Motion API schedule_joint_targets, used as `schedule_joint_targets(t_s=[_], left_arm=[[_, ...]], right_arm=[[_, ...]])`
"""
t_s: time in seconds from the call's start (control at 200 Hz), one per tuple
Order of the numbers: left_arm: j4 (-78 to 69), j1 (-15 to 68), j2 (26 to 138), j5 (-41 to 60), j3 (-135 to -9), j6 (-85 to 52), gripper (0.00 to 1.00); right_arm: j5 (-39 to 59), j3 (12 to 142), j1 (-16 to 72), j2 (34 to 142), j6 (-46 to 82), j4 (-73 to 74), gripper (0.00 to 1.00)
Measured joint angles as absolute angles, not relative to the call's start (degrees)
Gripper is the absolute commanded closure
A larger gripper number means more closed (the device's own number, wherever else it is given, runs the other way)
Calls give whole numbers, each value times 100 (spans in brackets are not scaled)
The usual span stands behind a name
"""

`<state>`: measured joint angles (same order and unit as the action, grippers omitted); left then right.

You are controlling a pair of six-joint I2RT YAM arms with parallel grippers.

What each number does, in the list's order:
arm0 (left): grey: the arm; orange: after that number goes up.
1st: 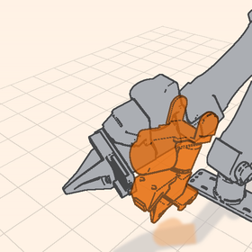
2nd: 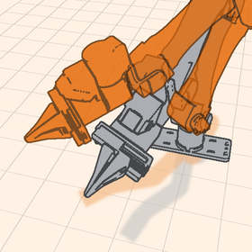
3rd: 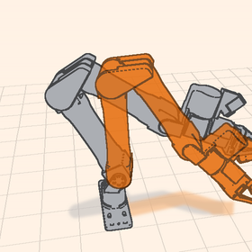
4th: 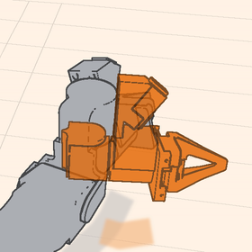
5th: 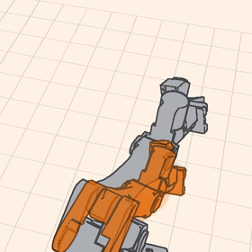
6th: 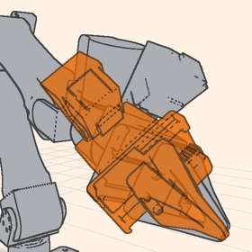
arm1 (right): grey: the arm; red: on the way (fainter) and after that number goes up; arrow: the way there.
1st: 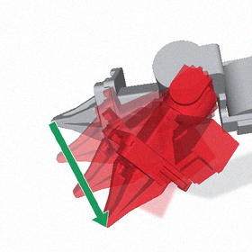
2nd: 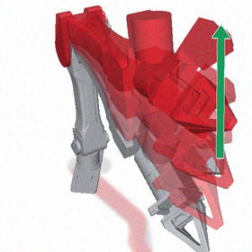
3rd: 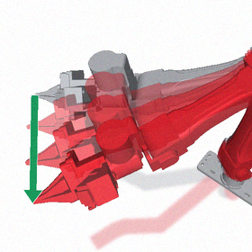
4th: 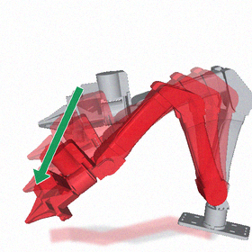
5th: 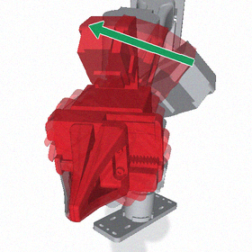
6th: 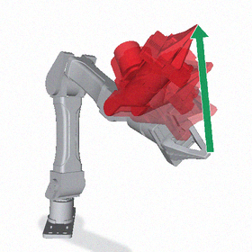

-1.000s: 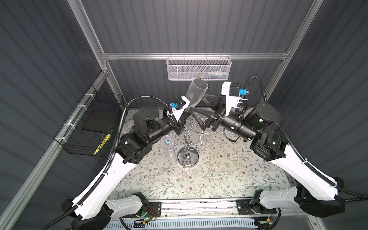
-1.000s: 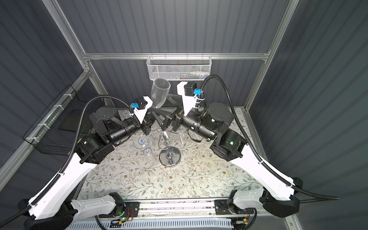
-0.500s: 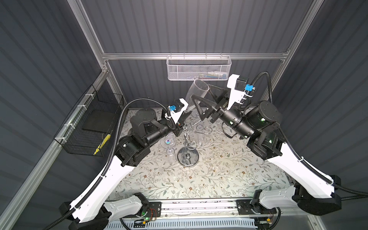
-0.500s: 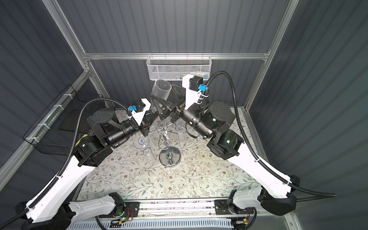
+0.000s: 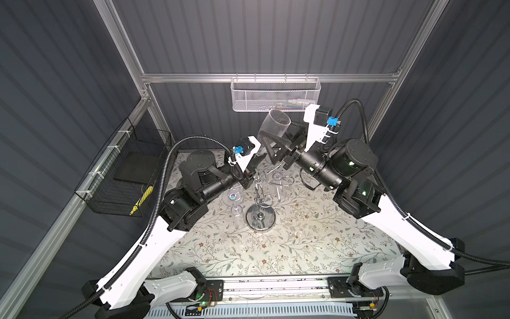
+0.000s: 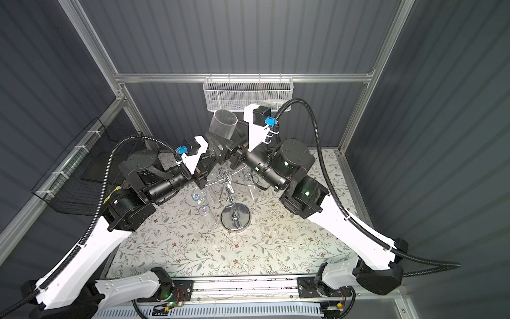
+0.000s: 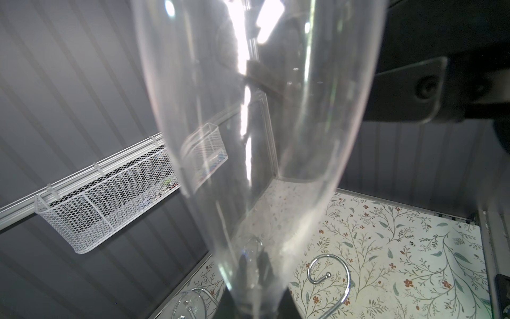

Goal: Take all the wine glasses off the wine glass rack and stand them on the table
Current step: 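Close the right gripper on the flute bowl near its rim while the left gripper opens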

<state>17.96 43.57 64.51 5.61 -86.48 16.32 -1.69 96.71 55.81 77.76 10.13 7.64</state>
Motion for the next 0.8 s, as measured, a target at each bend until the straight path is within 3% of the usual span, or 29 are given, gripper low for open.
schedule_joint_targets(t_s=[0.32, 0.8], left_arm=[[1798, 4357, 6451, 596, -8613, 1632, 100], [1793, 4357, 6451, 631, -8611, 1627, 100]], right_arm=[[-34, 9883, 5581, 7909, 1046, 873, 22], [-16, 9924, 5537, 8031, 1160, 943, 47]])
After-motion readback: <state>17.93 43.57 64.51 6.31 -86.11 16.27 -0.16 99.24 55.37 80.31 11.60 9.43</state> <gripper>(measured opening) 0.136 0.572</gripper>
